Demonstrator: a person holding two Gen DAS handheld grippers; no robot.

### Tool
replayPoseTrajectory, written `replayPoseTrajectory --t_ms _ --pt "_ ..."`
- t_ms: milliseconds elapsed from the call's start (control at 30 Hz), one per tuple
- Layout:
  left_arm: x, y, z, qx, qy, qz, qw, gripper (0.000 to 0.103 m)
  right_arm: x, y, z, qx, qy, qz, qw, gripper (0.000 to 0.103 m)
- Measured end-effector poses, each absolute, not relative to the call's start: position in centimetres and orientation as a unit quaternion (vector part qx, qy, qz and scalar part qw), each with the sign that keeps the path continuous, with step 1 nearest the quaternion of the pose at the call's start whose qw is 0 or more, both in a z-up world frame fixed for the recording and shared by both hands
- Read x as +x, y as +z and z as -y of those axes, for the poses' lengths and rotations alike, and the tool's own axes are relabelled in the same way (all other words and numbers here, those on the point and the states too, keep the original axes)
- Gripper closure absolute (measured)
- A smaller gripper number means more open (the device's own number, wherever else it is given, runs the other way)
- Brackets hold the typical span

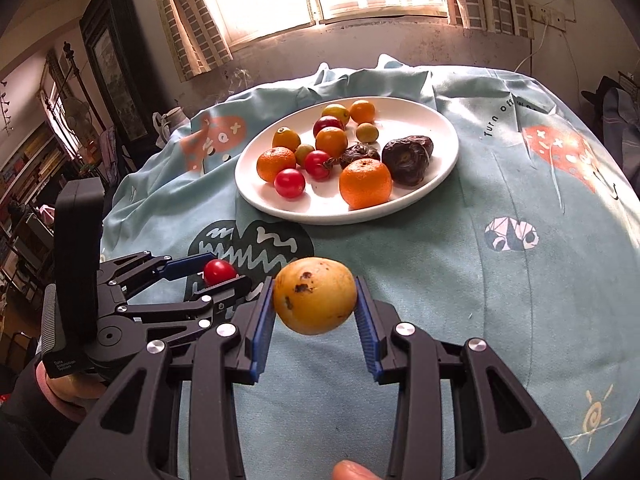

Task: Organize fruits
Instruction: 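Carry both fruits onto the white plate and open both grippers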

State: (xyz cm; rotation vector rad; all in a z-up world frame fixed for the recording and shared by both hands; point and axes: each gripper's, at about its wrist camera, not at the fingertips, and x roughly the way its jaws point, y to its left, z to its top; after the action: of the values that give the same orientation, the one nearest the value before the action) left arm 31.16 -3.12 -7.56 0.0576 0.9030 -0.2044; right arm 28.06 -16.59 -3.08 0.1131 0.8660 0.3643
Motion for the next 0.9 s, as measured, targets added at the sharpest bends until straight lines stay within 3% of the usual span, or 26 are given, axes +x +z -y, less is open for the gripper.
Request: replayPoseTrajectory --t_ms 167,300,633,900 --pt "31.1 -7.6 3.0 0.026 -0.093 -0.434 0.896 0.057 28.0 -3.1 16.5 0.055 0.173 -0.419 0.89 0.065" --pt "30.6 -7.5 3.3 0.027 -0.083 -0.432 0.898 0.072 28.2 -3.3 16.6 0.055 0.171 -0.421 0.889 0.065" --pt "28.5 -6.3 4.0 0.026 -0.077 -0.415 0.906 0.072 28.3 -3.7 16.6 0.055 0.172 -0.426 0.887 0.065" --pt "27.1 -1.7 3.1 0.019 -0.099 -0.38 0.919 0.072 27.3 -0.9 17.0 0.091 0.22 -0.397 0.886 0.064"
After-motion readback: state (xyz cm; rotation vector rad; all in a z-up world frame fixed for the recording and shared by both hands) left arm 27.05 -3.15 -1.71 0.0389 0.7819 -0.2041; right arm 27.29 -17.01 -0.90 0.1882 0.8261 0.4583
